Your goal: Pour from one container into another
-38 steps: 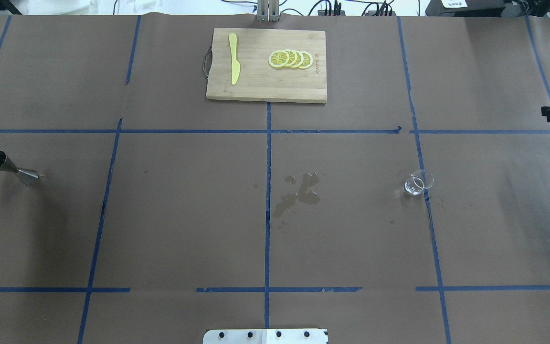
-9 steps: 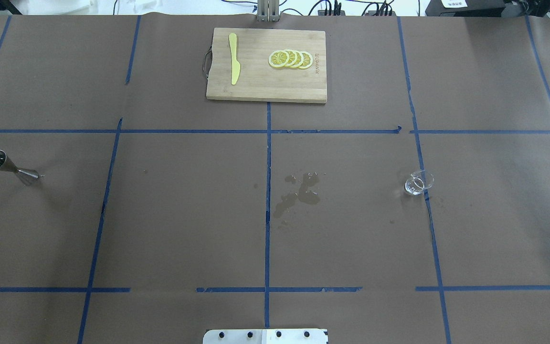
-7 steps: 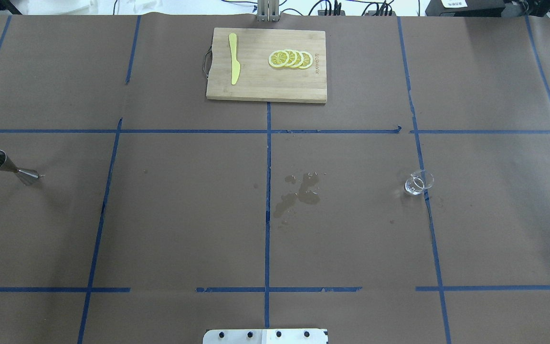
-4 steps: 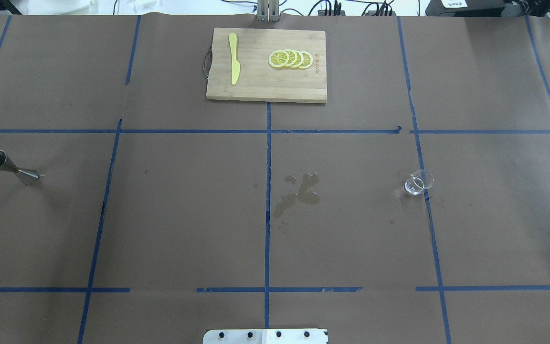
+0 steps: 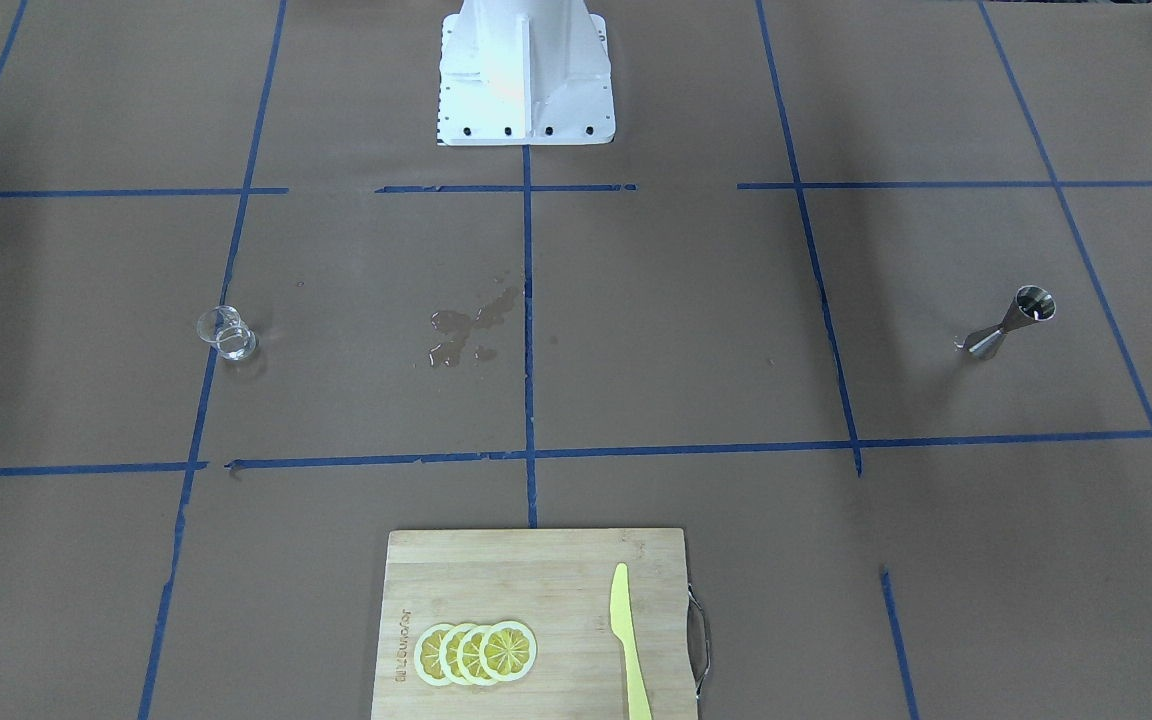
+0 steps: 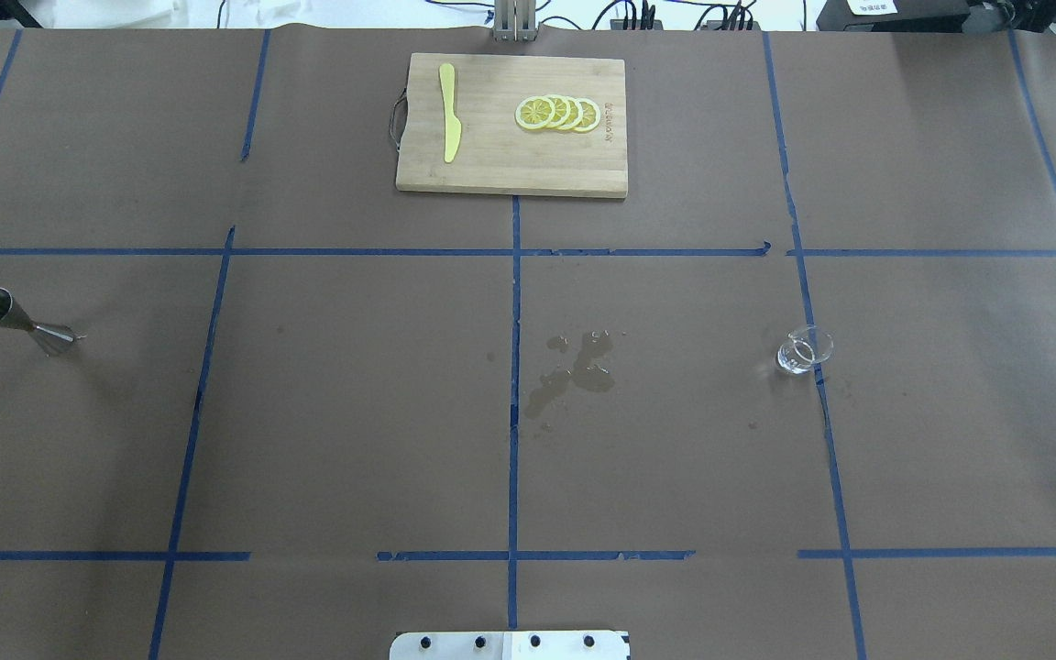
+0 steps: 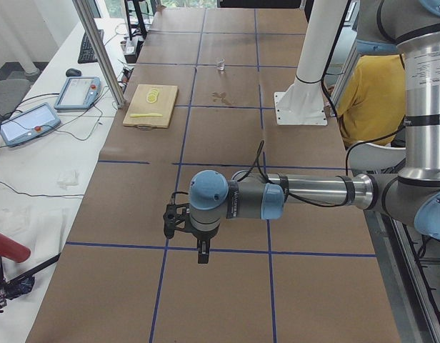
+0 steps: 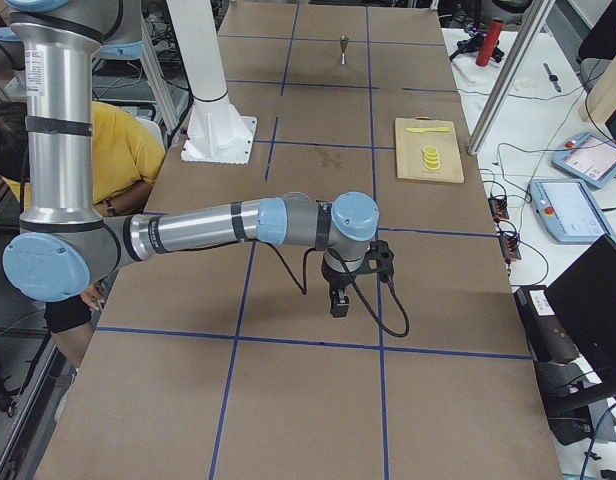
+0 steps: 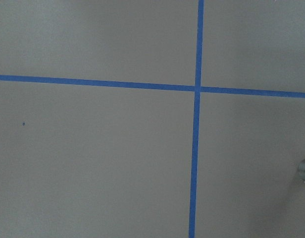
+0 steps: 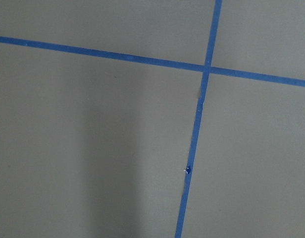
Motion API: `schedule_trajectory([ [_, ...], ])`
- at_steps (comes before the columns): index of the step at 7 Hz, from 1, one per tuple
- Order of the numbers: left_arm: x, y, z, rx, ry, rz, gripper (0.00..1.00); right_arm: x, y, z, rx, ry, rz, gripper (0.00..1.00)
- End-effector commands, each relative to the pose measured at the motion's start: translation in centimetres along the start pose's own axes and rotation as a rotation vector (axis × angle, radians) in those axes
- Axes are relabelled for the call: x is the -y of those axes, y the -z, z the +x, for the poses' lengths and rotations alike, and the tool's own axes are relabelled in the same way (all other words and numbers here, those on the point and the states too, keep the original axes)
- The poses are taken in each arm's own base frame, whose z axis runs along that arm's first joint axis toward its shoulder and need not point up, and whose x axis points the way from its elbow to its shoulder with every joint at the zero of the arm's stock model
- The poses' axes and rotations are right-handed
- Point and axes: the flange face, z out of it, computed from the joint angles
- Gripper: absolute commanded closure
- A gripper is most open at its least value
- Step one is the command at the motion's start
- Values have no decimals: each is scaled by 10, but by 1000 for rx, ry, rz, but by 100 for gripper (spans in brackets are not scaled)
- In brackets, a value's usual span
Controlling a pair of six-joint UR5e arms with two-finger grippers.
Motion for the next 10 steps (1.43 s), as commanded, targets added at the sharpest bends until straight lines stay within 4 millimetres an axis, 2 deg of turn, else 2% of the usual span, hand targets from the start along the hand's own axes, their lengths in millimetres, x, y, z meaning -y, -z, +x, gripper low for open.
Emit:
schedule_trajectory([
  [1,0,1,2,0,-6,4,0,-14,-17,20,-1,0,13,0],
  [2,1,1,2,1,-7,6,0,-9,-19,23,-3,19,43,0],
  [4,1,-1,6,2,-12,-2,0,-7,-12,14,13,4,75,0],
  [10,0,-4,4,2,-8,-10,0,-4,-13,15,20,7,76,0],
])
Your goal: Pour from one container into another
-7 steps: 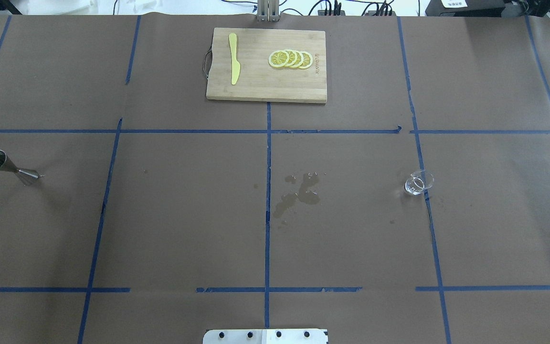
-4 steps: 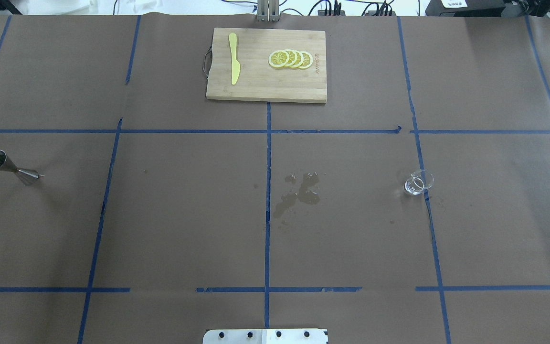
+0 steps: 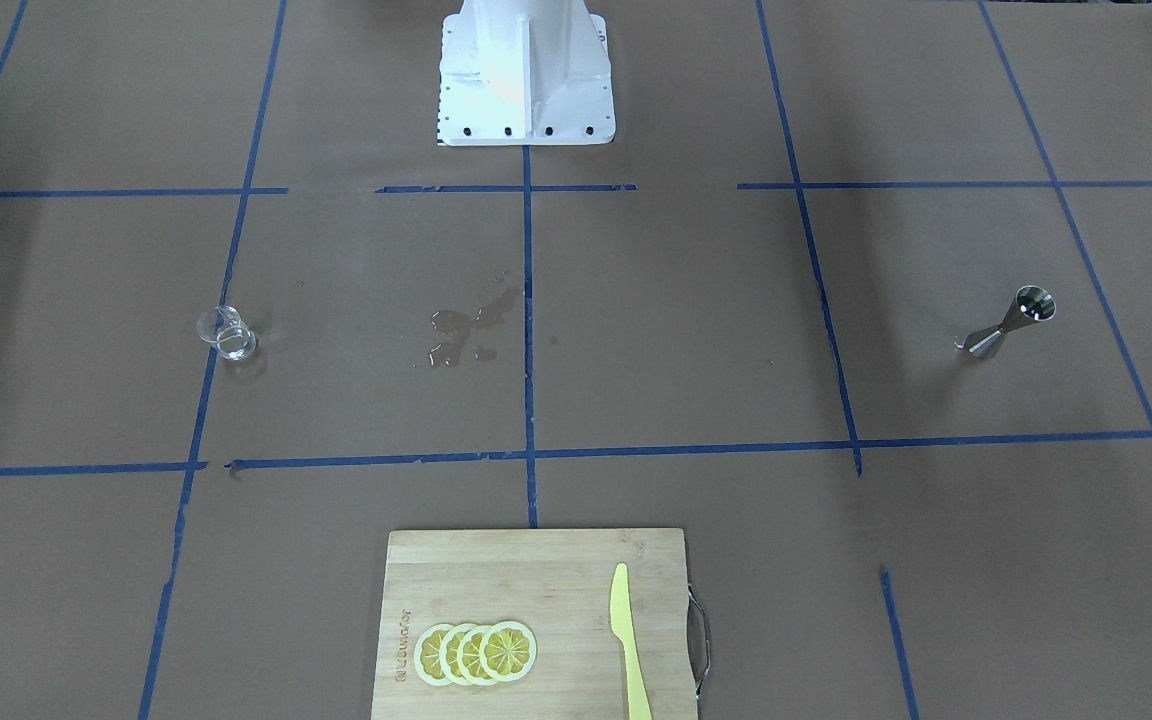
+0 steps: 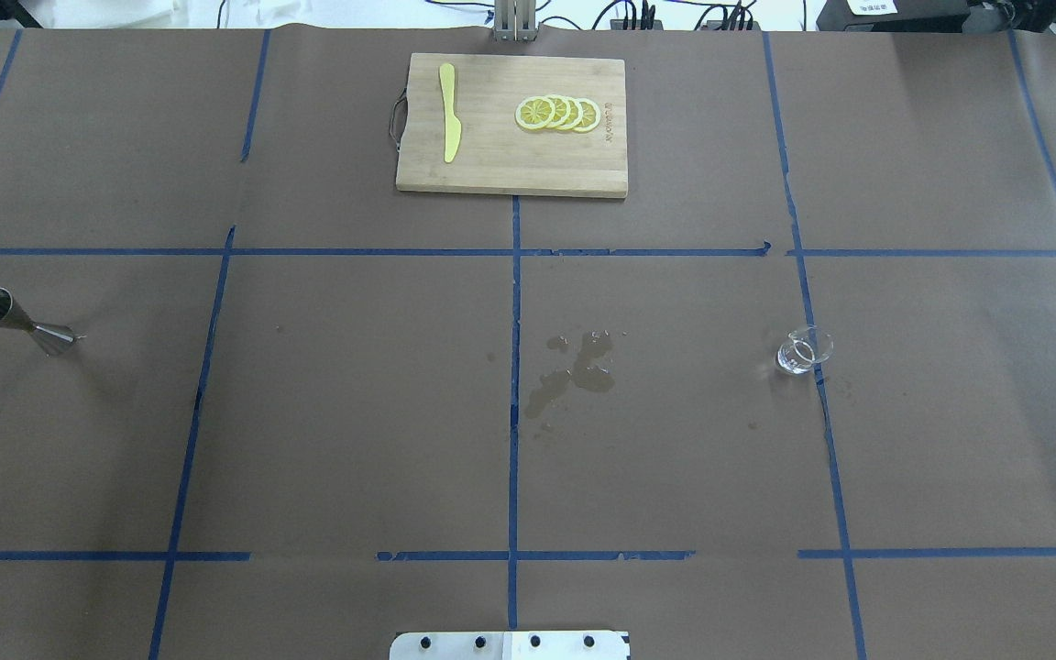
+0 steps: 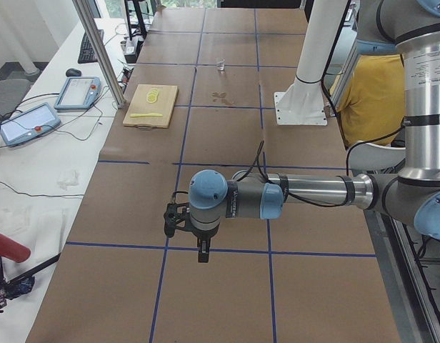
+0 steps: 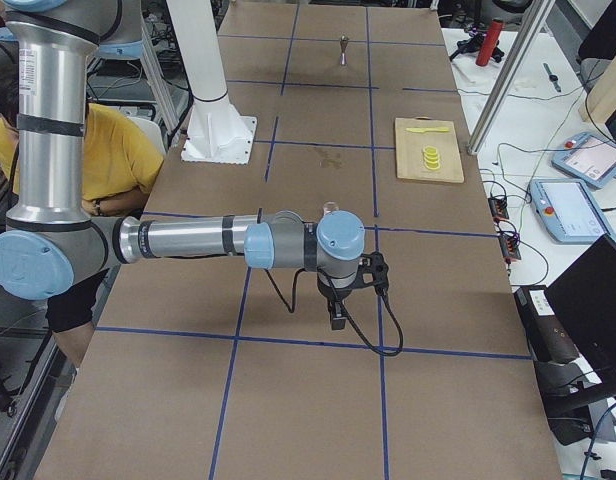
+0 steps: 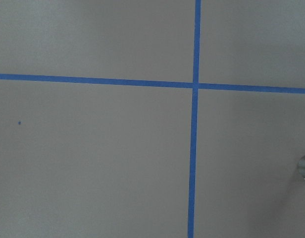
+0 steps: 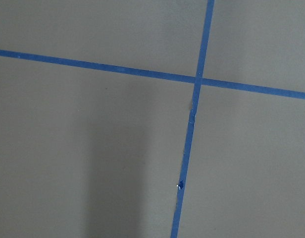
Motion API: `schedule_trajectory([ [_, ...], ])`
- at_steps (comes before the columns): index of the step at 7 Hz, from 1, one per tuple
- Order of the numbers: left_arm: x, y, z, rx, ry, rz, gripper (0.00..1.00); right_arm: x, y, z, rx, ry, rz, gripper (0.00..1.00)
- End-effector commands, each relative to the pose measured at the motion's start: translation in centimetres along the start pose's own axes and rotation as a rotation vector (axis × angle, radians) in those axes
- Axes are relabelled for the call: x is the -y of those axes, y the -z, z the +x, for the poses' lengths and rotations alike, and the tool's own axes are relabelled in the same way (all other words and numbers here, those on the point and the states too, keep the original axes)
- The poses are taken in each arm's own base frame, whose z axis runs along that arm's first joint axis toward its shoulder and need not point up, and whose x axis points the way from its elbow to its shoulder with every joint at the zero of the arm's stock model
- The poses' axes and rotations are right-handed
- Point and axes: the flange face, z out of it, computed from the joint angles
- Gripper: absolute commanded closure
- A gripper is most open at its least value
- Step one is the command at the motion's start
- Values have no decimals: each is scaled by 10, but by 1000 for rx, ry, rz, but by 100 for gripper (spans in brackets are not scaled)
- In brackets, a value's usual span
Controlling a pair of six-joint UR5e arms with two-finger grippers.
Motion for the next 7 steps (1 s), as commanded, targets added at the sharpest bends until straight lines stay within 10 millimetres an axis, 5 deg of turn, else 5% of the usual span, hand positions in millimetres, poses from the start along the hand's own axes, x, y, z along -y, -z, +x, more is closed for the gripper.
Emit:
schedule_trajectory([
  [1,4,-13,18,-1,-41,-30,0,0,-2,2,2,-5,-4,0],
  [7,4,-23,30,-8,-169,-105,0,-1,-6,4,15,-10,-10,0],
])
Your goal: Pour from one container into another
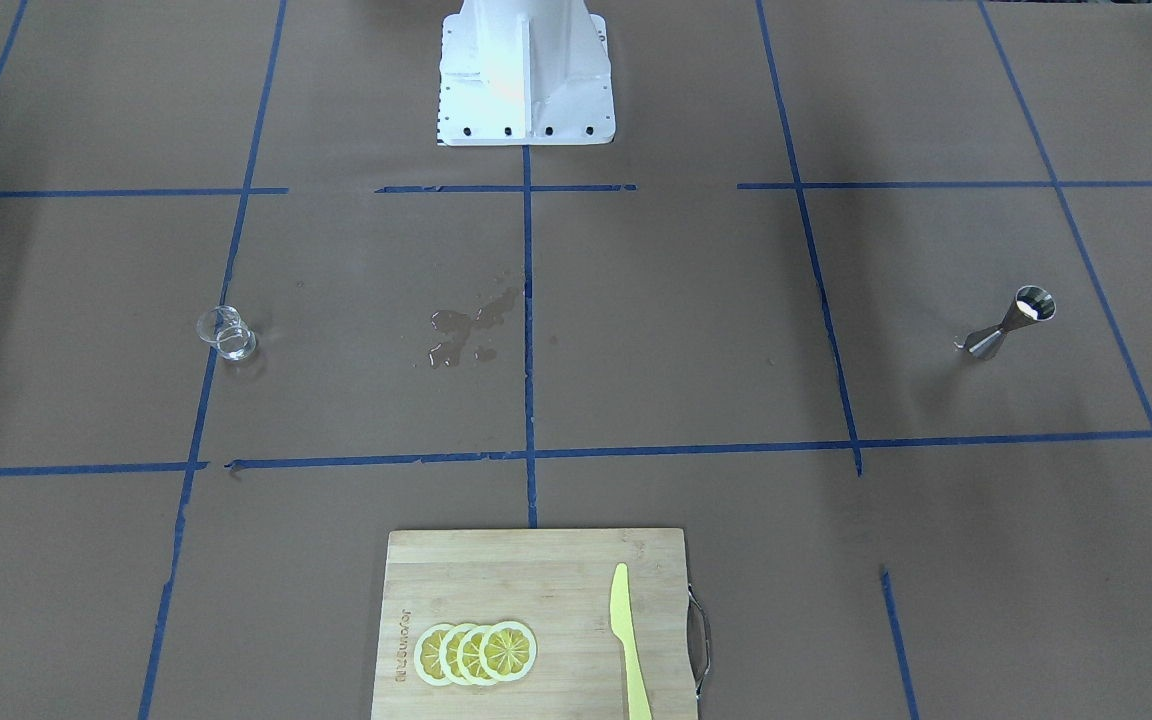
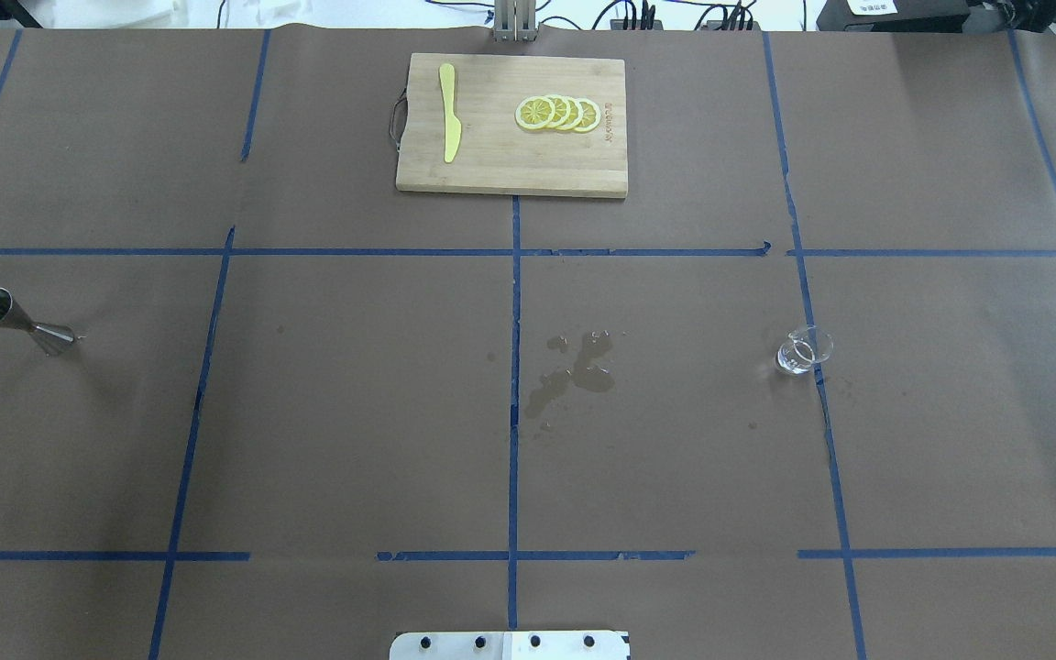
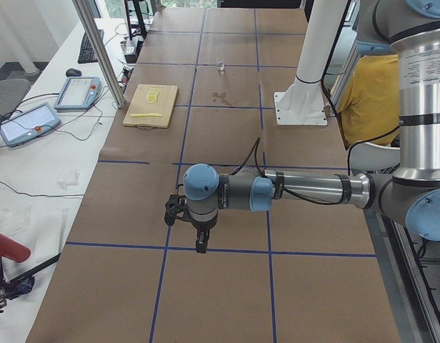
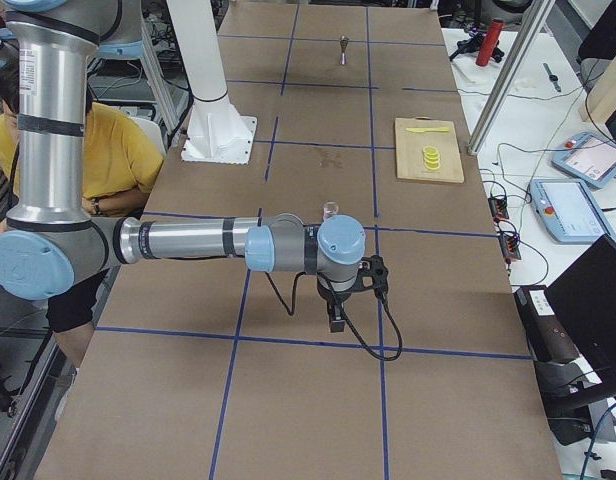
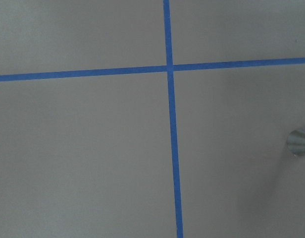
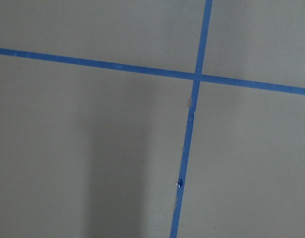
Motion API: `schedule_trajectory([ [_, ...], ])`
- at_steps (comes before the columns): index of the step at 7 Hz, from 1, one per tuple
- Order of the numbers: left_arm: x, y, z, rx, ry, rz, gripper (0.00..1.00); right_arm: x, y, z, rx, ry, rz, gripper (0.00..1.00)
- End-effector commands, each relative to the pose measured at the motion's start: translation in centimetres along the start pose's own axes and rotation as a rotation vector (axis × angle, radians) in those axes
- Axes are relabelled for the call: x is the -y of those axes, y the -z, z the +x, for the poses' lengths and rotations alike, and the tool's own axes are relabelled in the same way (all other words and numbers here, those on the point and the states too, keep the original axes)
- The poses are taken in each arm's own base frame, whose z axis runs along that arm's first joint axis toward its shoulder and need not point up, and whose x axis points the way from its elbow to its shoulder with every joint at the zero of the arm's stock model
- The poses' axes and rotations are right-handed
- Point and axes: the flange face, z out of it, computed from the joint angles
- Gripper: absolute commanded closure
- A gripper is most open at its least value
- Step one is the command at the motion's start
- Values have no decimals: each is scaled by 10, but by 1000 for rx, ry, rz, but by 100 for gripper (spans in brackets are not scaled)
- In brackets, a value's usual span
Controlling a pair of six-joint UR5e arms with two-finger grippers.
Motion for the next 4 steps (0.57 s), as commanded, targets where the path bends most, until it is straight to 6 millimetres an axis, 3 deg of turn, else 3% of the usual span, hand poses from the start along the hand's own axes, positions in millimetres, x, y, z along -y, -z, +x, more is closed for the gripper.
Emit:
schedule_trajectory([
  [1,-3,13,8,-2,-34,-18,0,-1,-4,1,31,-7,-7,0],
  [2,-14,13,7,-2,-28,-22,0,-1,-5,1,39,-3,-7,0],
  [4,-18,4,1,-4,-19,-40,0,0,-4,0,39,2,-4,0],
])
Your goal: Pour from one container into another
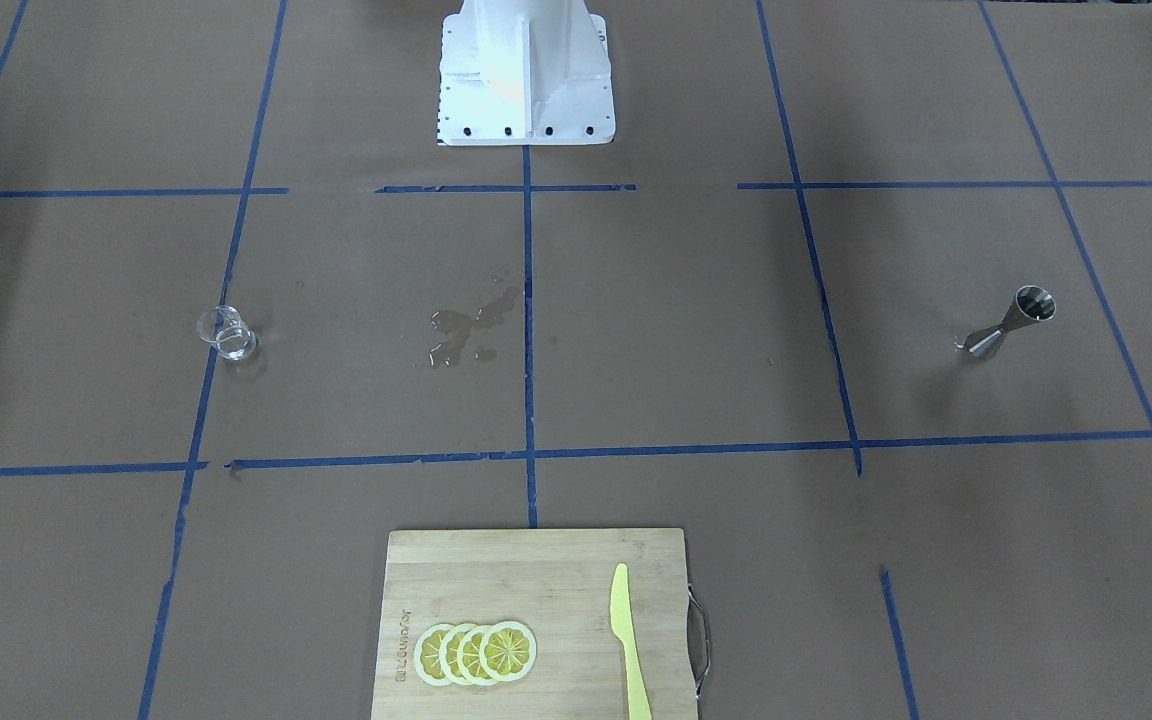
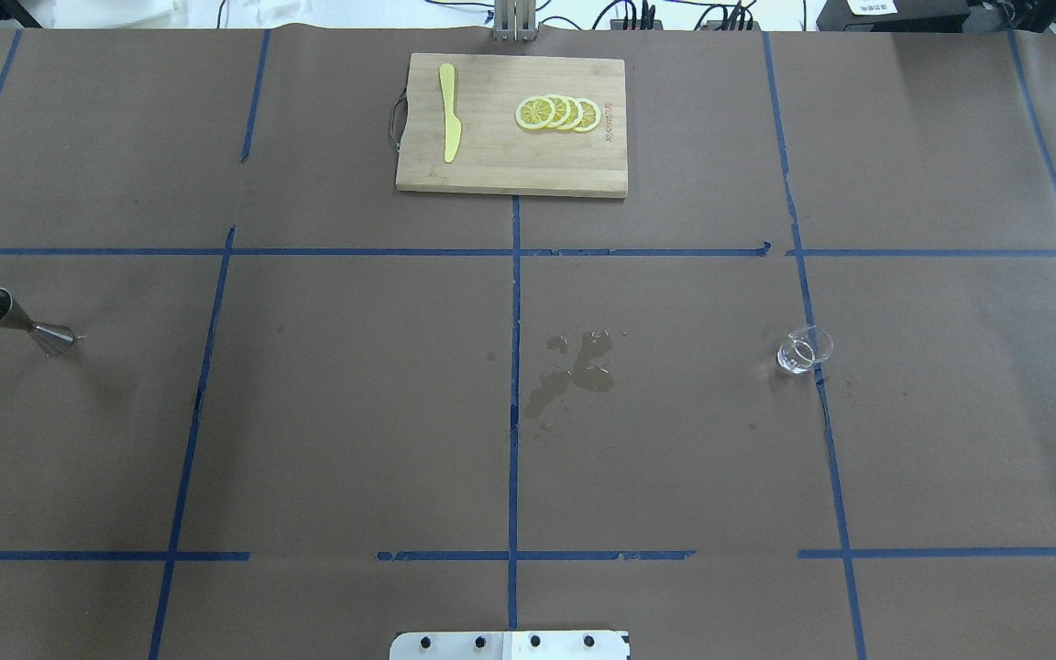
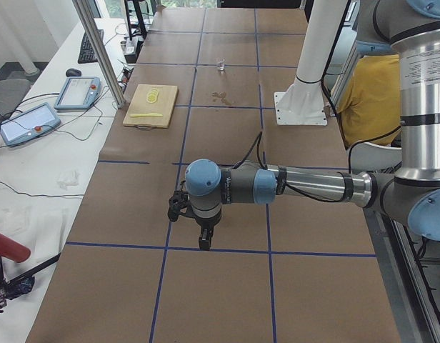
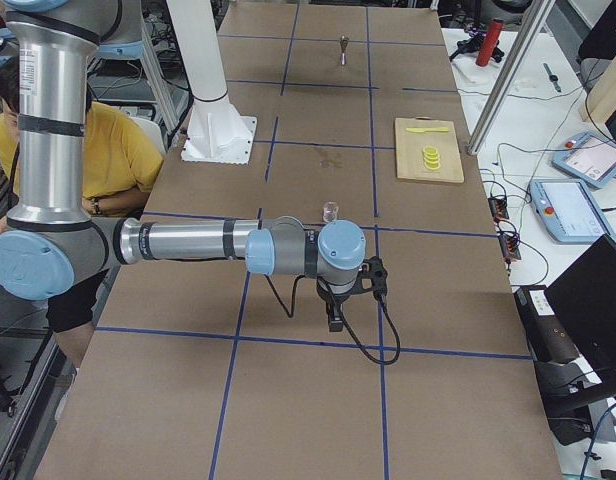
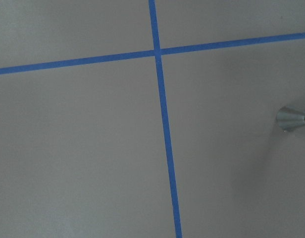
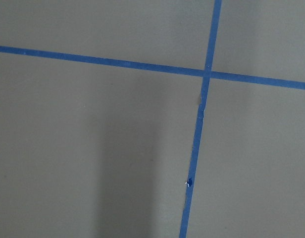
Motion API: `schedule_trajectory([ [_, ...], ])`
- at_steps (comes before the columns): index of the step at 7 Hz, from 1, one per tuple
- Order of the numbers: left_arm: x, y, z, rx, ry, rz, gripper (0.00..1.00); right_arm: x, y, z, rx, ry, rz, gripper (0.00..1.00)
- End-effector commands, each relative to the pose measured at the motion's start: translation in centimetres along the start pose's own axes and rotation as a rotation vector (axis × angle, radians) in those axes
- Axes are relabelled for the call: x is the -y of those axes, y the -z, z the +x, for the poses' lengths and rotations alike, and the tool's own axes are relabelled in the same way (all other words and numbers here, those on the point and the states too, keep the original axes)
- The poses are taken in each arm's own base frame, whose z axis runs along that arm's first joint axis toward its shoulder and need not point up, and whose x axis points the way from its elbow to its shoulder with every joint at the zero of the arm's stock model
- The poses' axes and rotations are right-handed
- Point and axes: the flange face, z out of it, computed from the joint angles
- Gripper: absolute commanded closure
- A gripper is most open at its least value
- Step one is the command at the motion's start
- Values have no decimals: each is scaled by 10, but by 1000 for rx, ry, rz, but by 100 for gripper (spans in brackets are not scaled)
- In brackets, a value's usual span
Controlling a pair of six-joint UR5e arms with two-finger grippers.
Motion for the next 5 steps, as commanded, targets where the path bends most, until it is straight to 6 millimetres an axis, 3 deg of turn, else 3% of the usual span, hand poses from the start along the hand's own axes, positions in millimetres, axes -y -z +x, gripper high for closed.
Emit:
schedule_trajectory([
  [1,-3,-3,-3,-1,4,-6,0,0,1,-1,2,4,2,0],
  [5,-2,-2,-2,-2,6,-4,0,-1,-1,1,-6,7,-1,0],
])
